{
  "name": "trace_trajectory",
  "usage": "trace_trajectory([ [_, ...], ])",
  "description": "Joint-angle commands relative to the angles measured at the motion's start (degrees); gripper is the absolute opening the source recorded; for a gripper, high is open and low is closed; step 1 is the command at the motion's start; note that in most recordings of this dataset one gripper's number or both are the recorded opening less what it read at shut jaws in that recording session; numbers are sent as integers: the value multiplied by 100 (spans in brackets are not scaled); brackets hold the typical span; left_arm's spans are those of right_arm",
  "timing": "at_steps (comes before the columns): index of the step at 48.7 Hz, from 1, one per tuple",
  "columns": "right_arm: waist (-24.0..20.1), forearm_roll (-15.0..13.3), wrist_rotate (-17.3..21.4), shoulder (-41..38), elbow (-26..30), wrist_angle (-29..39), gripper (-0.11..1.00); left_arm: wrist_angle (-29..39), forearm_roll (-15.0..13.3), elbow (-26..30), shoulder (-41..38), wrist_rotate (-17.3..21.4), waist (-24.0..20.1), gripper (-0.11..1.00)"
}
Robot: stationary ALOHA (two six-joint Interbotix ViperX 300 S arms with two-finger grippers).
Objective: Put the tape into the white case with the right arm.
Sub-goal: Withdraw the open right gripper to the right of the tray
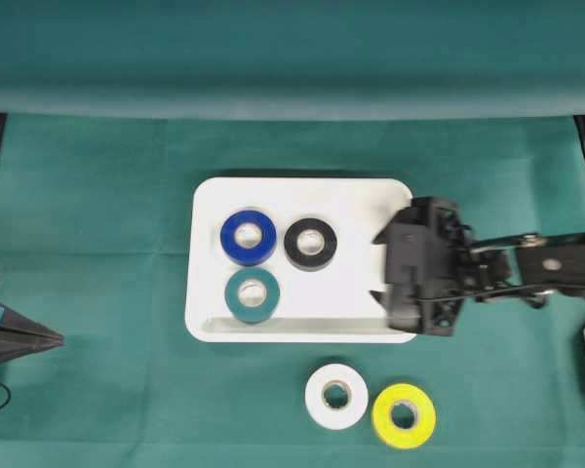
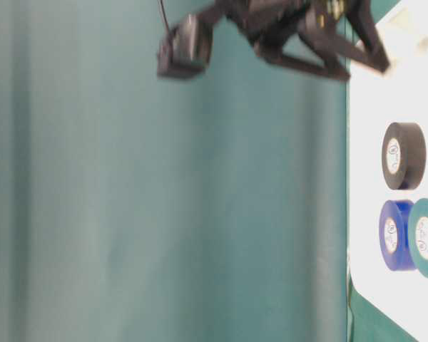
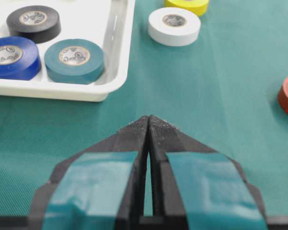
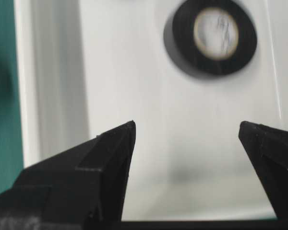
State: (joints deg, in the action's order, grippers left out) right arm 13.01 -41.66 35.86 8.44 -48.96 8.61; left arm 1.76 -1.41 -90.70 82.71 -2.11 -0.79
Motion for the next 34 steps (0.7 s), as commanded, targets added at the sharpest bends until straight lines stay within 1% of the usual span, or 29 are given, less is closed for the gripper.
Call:
trace_trajectory([
  [1,-9,18,18,457,-255,-35,77,-26,0,79,-53,9,0,0],
  [13,-9,26,193,1389,-1151,-79,77,-26,0,70,-44,9,0,0],
  [18,-9,53,325,1890,-1503,-70,76,-26,0,70,-53,9,0,0],
  [27,-9,62,677,2944,-2171,-44,75,-26,0,79,-53,9,0,0],
  [34,-9,62,747,3445,-2549,-44,74,-26,0,70,-53,9,0,0],
])
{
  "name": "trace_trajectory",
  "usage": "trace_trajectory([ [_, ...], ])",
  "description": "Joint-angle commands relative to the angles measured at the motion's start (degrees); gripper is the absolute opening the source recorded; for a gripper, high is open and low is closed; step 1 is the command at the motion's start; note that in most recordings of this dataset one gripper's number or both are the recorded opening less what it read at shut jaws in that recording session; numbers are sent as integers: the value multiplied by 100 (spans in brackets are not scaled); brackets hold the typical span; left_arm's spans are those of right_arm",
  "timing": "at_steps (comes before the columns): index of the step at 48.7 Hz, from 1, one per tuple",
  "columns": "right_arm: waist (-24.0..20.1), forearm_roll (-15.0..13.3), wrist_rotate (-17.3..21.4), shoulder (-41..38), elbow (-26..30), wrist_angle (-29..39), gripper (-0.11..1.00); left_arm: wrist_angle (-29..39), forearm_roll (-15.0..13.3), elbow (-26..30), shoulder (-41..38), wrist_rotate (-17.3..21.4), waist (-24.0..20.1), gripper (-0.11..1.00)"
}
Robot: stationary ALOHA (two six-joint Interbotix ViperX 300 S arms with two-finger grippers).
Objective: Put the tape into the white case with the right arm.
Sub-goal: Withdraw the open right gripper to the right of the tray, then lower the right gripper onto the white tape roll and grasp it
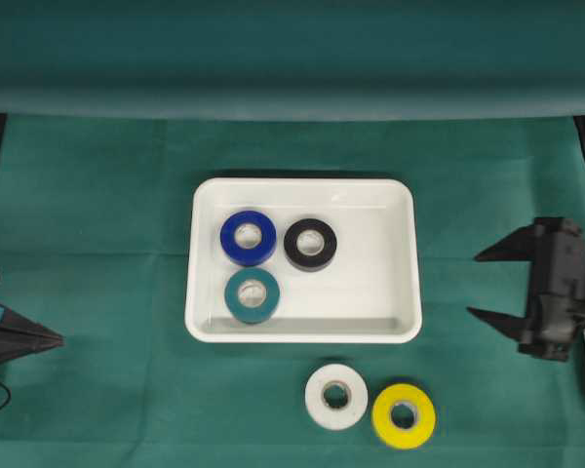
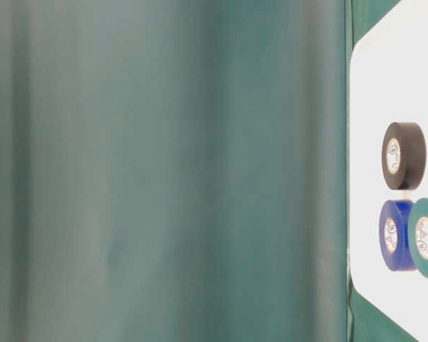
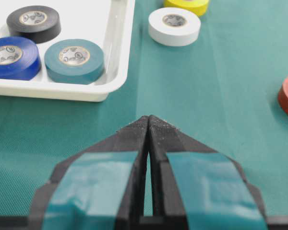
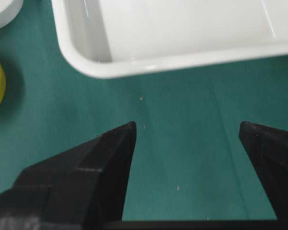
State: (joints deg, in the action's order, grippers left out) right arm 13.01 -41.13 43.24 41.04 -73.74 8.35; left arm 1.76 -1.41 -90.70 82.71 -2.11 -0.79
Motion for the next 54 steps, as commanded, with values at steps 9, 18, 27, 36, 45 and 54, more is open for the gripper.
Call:
trace_trajectory([
  [9,-88,53,9,369,-237,-79,74,-26,0,70,-53,9,0,0],
  [18,-659,62,9,369,-246,-255,74,-26,0,70,-44,9,0,0],
  [27,-1521,62,9,378,-308,-246,74,-26,0,79,-53,9,-9,0],
  [36,-2197,62,18,387,-404,-325,67,-26,0,79,-44,9,-9,0],
  [45,-2338,62,18,387,-396,-299,60,-26,0,70,-53,9,0,0],
  [54,-2329,70,26,360,-316,-123,60,-26,0,70,-44,9,0,0],
])
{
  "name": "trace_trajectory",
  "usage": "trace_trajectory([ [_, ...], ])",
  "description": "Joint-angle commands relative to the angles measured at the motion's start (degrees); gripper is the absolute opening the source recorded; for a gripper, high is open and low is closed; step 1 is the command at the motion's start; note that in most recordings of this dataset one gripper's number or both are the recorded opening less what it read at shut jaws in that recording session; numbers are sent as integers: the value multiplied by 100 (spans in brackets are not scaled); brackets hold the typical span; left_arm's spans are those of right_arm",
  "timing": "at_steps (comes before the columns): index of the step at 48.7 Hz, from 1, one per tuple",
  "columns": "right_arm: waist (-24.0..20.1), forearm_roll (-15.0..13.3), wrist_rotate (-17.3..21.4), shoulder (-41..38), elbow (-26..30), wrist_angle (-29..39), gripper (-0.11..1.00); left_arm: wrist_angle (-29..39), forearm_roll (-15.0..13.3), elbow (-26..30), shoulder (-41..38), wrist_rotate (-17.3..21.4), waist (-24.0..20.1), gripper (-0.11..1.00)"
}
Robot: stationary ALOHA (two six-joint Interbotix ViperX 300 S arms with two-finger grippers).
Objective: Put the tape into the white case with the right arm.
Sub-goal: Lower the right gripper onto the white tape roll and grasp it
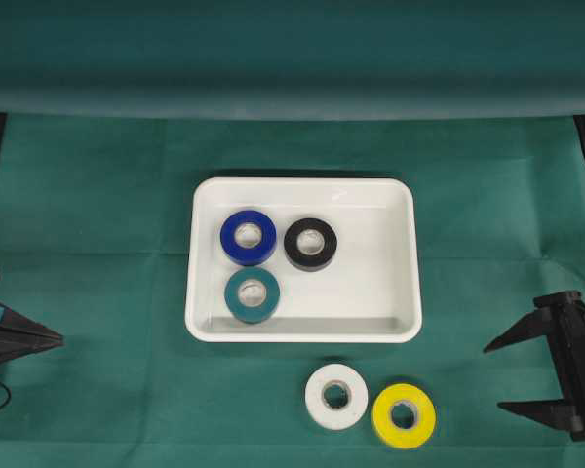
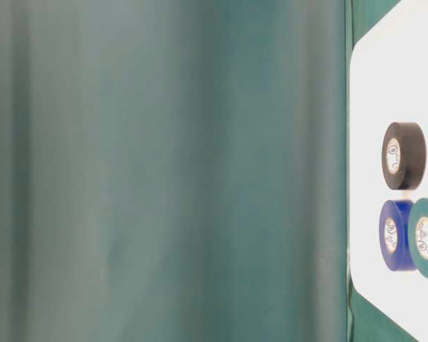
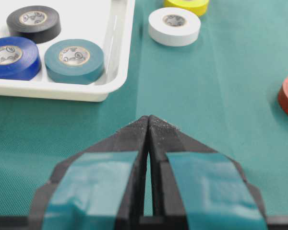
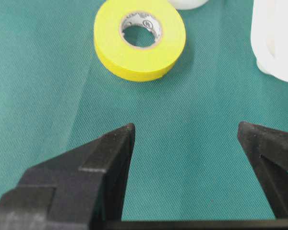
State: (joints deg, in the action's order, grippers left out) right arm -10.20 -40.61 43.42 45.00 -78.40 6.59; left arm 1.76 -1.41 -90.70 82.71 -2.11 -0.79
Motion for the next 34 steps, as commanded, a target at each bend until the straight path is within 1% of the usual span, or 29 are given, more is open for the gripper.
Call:
trace_trajectory([
  [1,-18,18,9,-53,167,97,60,-26,0,79,-53,9,0,0],
  [7,-9,18,44,-202,255,176,60,-18,0,79,-53,9,0,0],
  [17,-9,-9,53,-703,563,149,60,-26,0,79,-44,9,-9,0],
  [28,-18,-26,35,-1617,1107,-105,60,-26,9,79,-53,9,0,0],
  [34,-9,-53,9,-2215,1512,-299,60,-26,0,70,-53,9,0,0],
])
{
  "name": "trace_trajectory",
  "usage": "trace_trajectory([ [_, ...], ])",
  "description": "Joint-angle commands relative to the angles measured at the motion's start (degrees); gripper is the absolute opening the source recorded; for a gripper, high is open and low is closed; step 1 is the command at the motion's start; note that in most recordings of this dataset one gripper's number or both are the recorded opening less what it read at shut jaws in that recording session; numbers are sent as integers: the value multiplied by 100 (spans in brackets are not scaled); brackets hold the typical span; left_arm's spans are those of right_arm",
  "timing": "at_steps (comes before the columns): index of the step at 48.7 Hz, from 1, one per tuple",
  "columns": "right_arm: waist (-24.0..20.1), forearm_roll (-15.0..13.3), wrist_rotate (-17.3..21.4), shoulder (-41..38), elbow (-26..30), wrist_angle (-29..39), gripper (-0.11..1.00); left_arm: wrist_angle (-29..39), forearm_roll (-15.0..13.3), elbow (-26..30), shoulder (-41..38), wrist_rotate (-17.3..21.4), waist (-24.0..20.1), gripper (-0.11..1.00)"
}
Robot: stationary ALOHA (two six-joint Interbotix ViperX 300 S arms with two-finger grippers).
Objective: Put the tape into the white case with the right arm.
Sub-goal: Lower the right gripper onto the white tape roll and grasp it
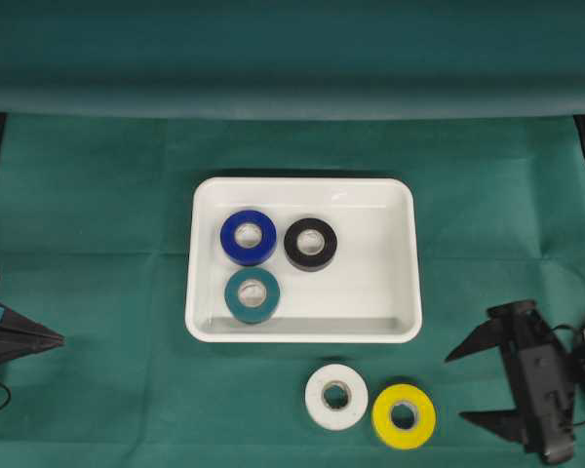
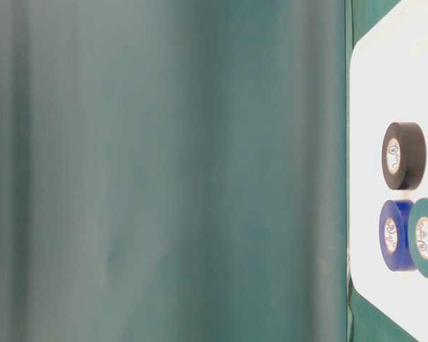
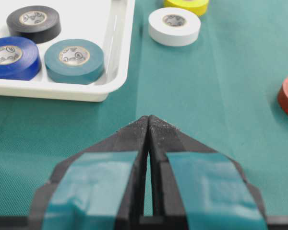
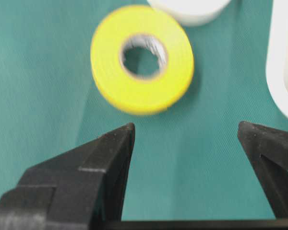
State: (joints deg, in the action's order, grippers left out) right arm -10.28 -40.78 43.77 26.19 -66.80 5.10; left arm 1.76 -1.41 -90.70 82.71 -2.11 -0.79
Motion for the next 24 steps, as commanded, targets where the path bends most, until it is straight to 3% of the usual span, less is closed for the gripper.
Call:
trace_trajectory([
  [1,0,-44,-35,-431,413,-167,60,-26,0,70,-53,9,0,0],
  [24,0,-193,-53,-2259,1925,-369,60,-26,0,70,-53,9,-9,0],
])
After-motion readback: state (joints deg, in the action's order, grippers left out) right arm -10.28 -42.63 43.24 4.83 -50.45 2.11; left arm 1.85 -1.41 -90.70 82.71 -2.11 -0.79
